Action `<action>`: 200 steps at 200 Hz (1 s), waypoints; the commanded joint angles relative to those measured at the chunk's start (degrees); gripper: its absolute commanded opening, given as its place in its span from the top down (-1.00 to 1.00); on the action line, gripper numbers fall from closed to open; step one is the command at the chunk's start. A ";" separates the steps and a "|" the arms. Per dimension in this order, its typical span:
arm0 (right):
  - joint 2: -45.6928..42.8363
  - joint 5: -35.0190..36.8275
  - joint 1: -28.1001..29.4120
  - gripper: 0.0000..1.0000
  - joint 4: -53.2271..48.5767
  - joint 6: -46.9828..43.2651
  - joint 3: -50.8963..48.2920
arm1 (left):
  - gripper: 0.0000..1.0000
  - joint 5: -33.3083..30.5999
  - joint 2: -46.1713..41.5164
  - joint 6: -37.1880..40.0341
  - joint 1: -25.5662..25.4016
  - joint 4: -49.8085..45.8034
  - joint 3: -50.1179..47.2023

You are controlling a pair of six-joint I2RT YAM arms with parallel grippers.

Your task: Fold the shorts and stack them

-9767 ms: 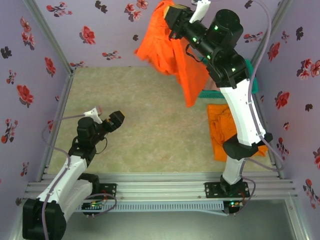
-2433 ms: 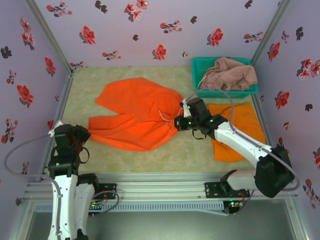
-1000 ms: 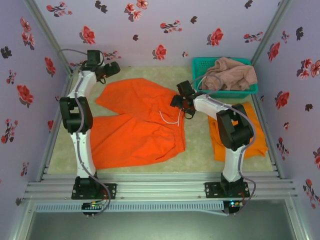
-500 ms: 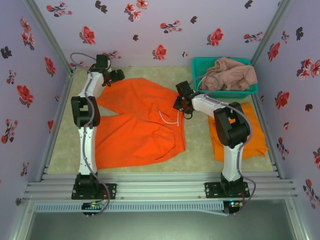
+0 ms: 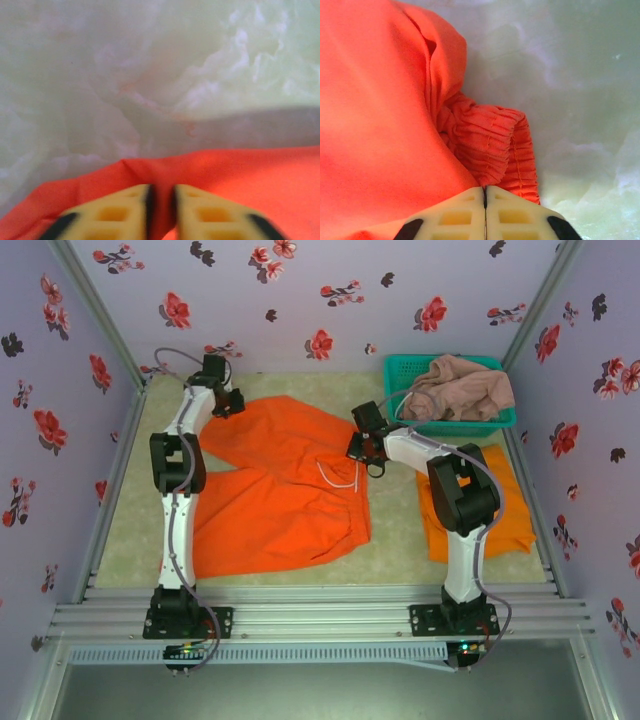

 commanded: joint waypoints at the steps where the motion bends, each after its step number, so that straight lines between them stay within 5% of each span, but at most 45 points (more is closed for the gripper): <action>1: 0.35 -1.18 -0.24 1.00 1.43 -1.88 3.71 | 0.96 -0.02 -1.77 0.15 -0.19 -1.50 2.28; 55: -3.70 -1.64 -0.22 1.00 0.19 -7.44 10.13 | 1.00 -0.62 -17.73 0.38 -0.13 7.23 -2.73; 112: -16.39 -1.12 0.51 0.99 4.88 -12.66 -4.02 | 0.97 -1.09 -49.91 -0.15 -1.66 31.69 -46.60; 168: -16.74 5.73 10.05 0.49 -4.90 -18.12 -13.52 | 0.74 -12.56 -64.46 -10.14 -10.80 35.19 -86.81; 200: -16.48 8.34 14.81 0.04 -8.52 -18.91 -15.86 | 0.34 -15.04 -67.75 -14.53 -15.31 39.25 -101.12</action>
